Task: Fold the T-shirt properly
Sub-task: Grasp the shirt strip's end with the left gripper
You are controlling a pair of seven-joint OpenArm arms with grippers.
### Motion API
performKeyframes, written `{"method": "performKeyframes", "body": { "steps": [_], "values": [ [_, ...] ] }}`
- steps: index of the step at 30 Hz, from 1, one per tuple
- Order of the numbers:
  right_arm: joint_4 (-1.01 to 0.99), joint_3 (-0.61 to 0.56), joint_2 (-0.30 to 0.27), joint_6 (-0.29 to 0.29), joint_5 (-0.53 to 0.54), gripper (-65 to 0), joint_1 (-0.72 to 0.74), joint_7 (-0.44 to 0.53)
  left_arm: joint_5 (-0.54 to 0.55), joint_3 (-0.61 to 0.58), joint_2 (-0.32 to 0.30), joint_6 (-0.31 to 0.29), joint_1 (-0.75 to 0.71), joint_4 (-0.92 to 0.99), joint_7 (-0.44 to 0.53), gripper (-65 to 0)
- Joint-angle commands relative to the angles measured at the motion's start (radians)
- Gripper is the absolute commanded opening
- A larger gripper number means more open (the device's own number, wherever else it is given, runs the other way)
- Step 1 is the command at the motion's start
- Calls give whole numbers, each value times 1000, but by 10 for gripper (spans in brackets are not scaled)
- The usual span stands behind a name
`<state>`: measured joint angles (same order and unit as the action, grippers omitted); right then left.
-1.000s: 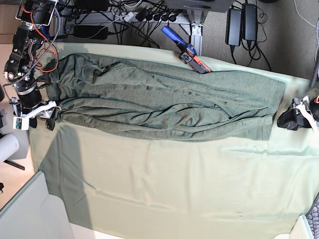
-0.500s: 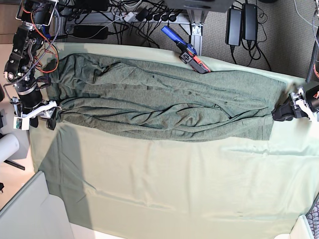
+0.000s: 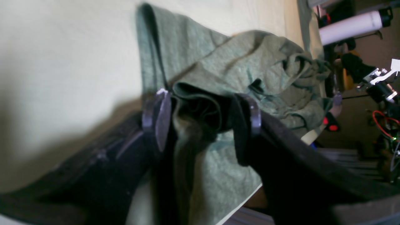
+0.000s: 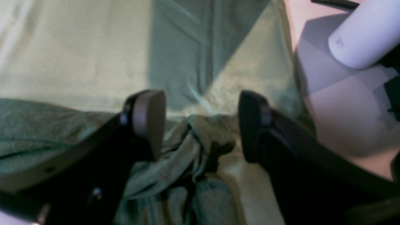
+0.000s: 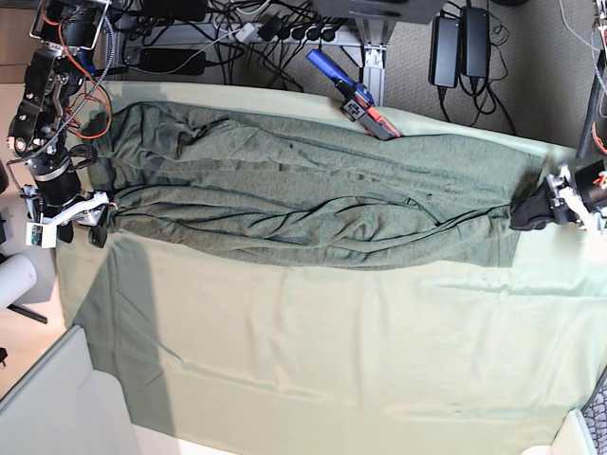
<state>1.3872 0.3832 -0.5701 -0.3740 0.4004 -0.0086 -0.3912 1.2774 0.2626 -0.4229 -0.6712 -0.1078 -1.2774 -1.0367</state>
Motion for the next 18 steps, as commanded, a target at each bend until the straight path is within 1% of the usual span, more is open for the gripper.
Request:
{"method": "performKeyframes", "body": {
  "steps": [1,5,10,16,18],
  "values": [
    [13,9,-25,3,11,-281,11,19,19,5,-7,-27,11,-12,7,-306],
    [13,9,-25,3,11,-281,10,8,-8,5,19,-27,10,-12,7,-306],
    [13,9,-25,3,11,-281,11,-6,3,-10,24,-27,11,-12,-1,-306],
    [13,9,-25,3,11,-281,11,-6,5,-122,24,-27,14,-12,0,-306],
    [13,9,-25,3,11,-281,11,-6,2,-134,25,-27,23,-12,13,-306]
  ]
}}
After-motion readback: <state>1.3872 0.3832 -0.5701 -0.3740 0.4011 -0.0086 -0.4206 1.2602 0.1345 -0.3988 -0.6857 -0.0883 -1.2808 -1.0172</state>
